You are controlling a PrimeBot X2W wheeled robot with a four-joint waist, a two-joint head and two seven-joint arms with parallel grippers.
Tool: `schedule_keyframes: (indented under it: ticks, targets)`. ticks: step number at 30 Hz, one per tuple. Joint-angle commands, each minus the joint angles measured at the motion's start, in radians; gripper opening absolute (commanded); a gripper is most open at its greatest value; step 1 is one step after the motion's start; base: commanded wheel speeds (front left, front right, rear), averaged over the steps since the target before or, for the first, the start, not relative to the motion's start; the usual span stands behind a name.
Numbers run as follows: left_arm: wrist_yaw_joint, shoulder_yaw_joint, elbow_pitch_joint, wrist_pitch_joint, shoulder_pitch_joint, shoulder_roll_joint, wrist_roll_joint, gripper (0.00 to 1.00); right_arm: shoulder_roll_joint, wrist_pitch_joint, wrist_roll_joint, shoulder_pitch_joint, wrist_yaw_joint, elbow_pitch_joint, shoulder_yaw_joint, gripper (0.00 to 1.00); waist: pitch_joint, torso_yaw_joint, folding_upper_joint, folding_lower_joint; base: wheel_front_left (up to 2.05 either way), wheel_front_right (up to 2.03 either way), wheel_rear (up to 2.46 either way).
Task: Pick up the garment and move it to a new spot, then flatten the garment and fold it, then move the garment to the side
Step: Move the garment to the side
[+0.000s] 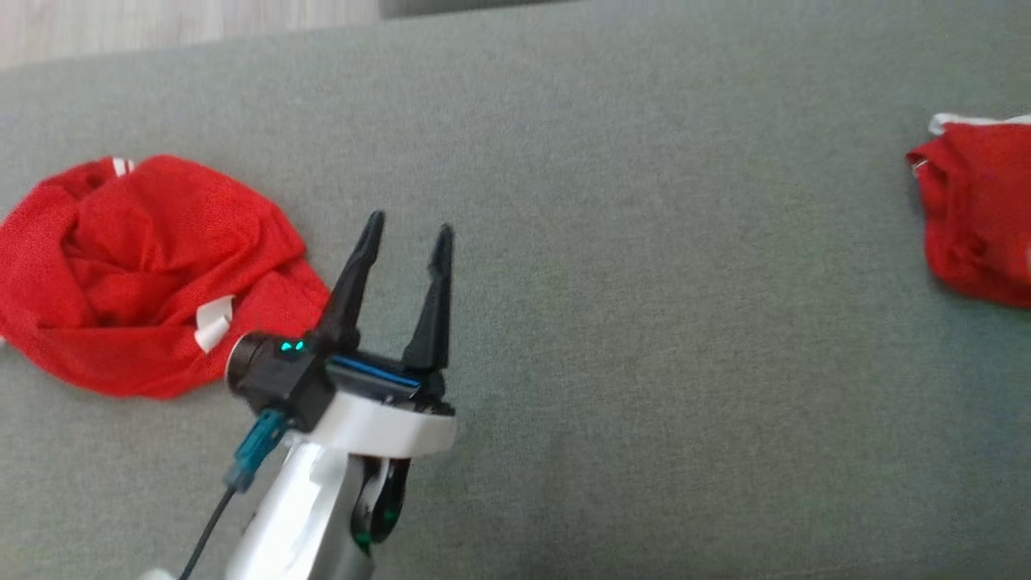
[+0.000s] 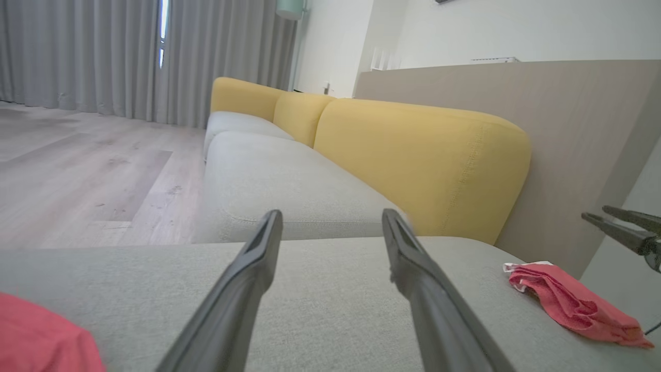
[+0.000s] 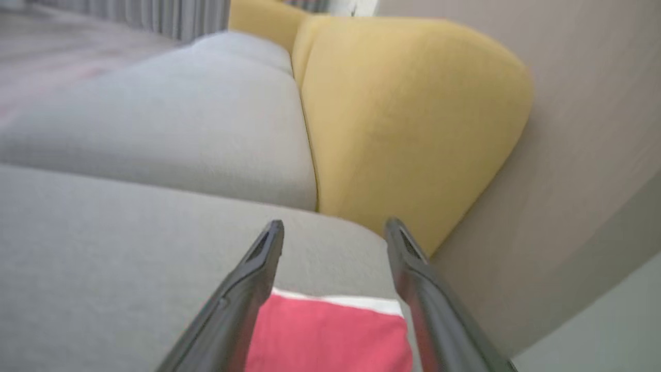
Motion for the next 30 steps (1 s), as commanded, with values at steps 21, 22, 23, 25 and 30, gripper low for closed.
schedule_keyframes:
  ticks: [21,22,23,25,30]
  targets:
    - [-0.012,0.138,-0.059,-0.005,0.176,0.002,0.027,1.00,0.402,0.031,0.149,0.363,0.007,-0.553,0.017,1.00,-0.196,0.029,0.0000,0.0001,0.00,0.00,0.00]
    - [-0.014,0.139,-0.055,-0.005,0.182,0.002,0.028,1.00,0.409,0.021,0.155,0.389,0.007,-0.555,0.015,1.00,-0.200,0.032,0.0000,0.0001,0.00,0.00,0.00]
    - [-0.017,0.139,-0.049,-0.005,0.189,0.002,0.033,1.00,0.414,0.010,0.160,0.415,0.007,-0.555,0.016,1.00,-0.203,0.034,0.0000,0.0001,0.00,0.00,0.00]
    - [-0.024,0.136,-0.038,-0.005,0.201,0.002,0.043,1.00,0.419,-0.008,0.154,0.465,0.007,-0.546,0.018,1.00,-0.209,0.038,0.0000,0.0001,0.00,0.00,0.00]
    - [-0.026,0.151,-0.038,-0.005,0.230,0.002,0.031,1.00,0.421,-0.022,0.183,0.558,0.007,-0.547,0.019,1.00,-0.222,0.040,0.0000,0.0001,0.00,0.00,0.00]
